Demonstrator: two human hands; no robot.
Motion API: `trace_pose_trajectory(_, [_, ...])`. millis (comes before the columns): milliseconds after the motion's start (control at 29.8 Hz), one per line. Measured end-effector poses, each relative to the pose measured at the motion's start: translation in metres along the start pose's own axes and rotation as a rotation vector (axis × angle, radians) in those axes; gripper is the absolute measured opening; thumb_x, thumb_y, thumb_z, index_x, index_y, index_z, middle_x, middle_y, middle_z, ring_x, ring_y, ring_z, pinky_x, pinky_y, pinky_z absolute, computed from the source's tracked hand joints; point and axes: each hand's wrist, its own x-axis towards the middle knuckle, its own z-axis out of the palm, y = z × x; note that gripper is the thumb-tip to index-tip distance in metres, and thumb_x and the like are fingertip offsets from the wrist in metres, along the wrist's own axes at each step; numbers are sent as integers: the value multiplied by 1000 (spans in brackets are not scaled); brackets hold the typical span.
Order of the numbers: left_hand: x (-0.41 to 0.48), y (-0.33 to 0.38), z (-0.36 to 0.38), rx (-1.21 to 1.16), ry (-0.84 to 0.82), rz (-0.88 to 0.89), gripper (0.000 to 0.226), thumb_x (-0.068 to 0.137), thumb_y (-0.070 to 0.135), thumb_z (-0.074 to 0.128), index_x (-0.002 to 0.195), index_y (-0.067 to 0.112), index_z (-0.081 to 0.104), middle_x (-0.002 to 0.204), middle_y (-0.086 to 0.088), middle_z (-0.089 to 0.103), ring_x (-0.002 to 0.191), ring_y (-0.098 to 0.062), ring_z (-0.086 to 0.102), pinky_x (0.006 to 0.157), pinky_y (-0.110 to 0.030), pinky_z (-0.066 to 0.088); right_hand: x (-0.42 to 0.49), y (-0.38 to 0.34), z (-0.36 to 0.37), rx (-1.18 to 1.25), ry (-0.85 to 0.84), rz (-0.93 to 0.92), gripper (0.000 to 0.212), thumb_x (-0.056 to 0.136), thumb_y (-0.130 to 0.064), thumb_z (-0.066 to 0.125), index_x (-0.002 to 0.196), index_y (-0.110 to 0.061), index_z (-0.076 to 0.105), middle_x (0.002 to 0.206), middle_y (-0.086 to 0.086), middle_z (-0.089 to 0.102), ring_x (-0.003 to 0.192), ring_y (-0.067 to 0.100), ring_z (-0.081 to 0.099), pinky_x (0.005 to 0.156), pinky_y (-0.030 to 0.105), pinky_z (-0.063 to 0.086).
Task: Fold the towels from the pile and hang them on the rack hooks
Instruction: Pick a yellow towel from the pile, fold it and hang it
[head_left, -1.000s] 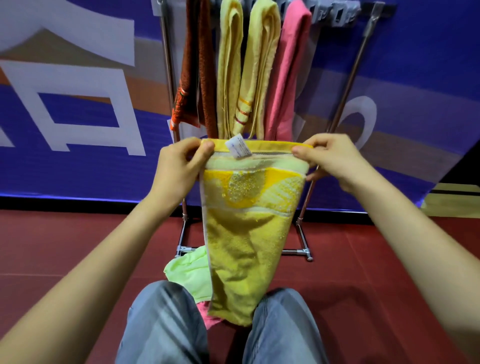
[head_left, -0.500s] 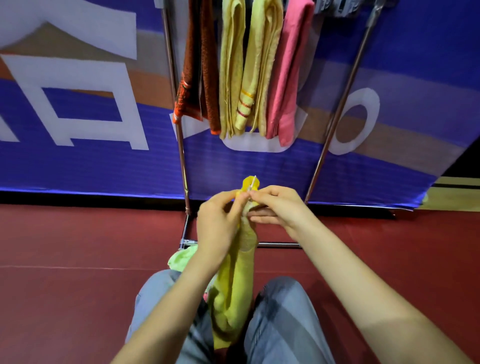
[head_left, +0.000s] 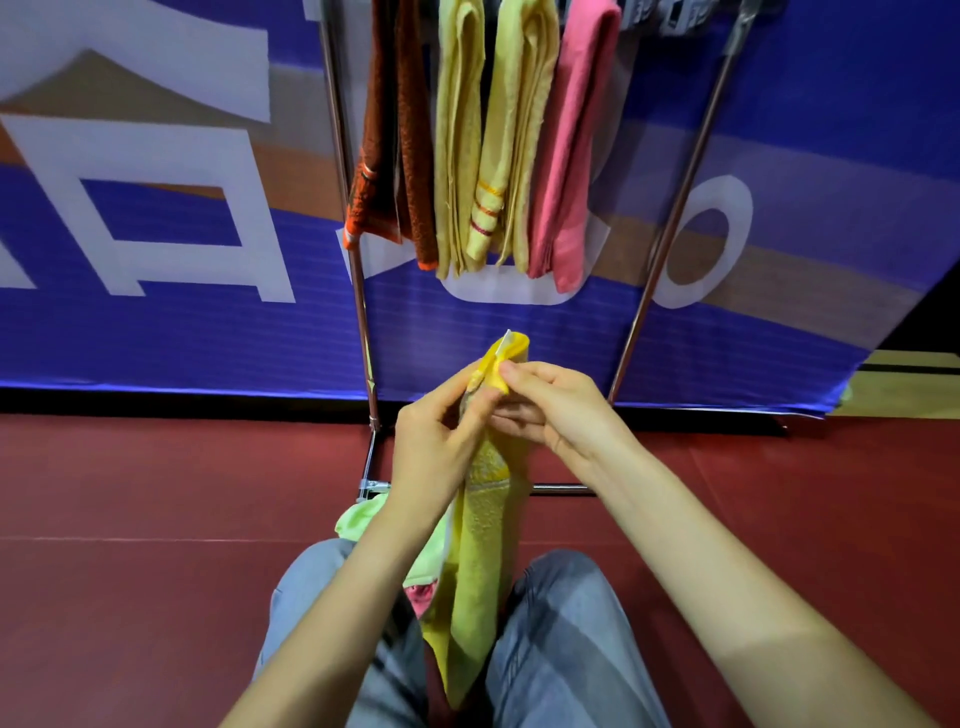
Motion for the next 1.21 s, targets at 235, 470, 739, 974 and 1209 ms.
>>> trace_pose_trajectory(235, [5, 4, -12, -12, -89, 1, 17, 82, 25, 51, 88, 36, 63, 73, 17, 68, 70, 4, 57, 66, -12, 45, -9, -4, -4, -56, -37, -84, 24, 94, -16, 43, 79, -11, 61, 70, 6, 65, 57, 9, 64, 58, 19, 55])
trace_pose_trajectory(470, [13, 19, -19, -90, -146, 2, 29, 83, 26, 47, 80, 2, 62, 75, -13, 56, 69, -11, 49, 60, -23, 41, -7, 2, -35, -323, -57, -206, 17, 89, -9, 50, 101, -19, 58, 98, -1, 62, 84, 2, 58, 77, 12, 48])
trace_pose_trajectory(739, [27, 19, -25, -26, -180, -24, 15, 89, 24, 52, 77, 20, 60, 60, 11, 58, 53, 2, 48, 48, -9, 38, -5, 6, -30, -253, 100, -398, 18, 83, -10, 59, 67, -18, 63, 59, -6, 63, 56, 1, 55, 55, 13, 43])
trace_pose_trajectory(974, [59, 57, -37, 292, -504, -28, 39, 69, 53, 57, 97, 27, 65, 94, 1, 70, 85, -8, 64, 76, -23, 51, -2, 3, -21, -339, 31, -484, 17, 82, -6, 61, 68, -15, 64, 59, -7, 59, 58, -3, 53, 58, 13, 41])
trace_pose_trajectory(1209, [66, 62, -32, 531, -660, 39, 68, 58, 69, 53, 87, 10, 68, 77, -21, 62, 62, -10, 48, 59, -28, 38, -2, 6, -21, -434, -13, -458, 12, 85, -6, 58, 84, 2, 67, 61, -1, 57, 54, -4, 50, 54, 9, 39])
